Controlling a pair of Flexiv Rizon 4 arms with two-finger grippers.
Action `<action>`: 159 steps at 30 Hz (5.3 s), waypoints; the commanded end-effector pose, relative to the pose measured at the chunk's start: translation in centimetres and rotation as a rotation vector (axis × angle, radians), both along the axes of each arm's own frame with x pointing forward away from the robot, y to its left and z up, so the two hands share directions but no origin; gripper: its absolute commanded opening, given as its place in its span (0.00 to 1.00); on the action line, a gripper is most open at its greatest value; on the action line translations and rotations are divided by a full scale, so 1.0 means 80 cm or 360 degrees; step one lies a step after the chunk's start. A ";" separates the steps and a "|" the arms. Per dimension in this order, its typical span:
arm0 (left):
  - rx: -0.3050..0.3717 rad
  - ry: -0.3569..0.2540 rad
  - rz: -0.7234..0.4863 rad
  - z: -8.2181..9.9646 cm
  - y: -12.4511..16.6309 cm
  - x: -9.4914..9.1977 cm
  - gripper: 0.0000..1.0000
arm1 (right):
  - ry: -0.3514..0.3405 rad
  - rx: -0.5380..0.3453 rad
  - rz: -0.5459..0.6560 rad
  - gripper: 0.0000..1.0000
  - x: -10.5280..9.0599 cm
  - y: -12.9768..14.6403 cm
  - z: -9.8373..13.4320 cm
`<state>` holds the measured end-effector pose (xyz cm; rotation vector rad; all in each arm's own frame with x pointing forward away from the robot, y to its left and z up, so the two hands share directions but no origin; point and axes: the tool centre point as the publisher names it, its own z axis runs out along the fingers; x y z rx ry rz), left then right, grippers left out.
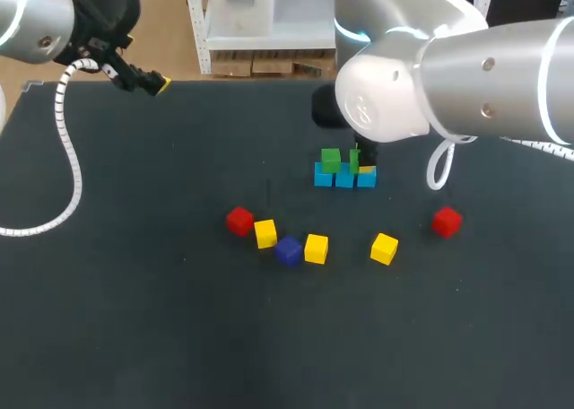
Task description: Place the blue cubes, place green cubes on the blue cubes, place the yellow cubes on the green cubes, then place the red cubes on the yellow cubes, and place purple cube on the red cubes.
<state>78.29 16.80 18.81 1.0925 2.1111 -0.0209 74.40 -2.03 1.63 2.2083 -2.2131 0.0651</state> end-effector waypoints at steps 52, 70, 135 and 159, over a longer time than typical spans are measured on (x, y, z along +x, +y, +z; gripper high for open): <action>-0.0006 -0.0001 -0.0010 0.000 0.002 0.000 1.00 | -0.0112 0.0160 0.0108 1.00 0.018 0.000 0.040; -0.0006 -0.0001 -0.0010 0.000 0.002 0.000 1.00 | -0.0040 0.0132 0.0133 1.00 0.016 0.013 0.027; -0.0006 -0.0001 -0.0010 0.000 0.002 0.000 1.00 | -0.0024 0.0106 0.0106 1.00 0.018 0.003 0.017; -0.0006 -0.0001 -0.0010 0.000 0.002 0.000 1.00 | -0.0119 0.0269 -0.0461 1.00 -0.037 -0.073 0.107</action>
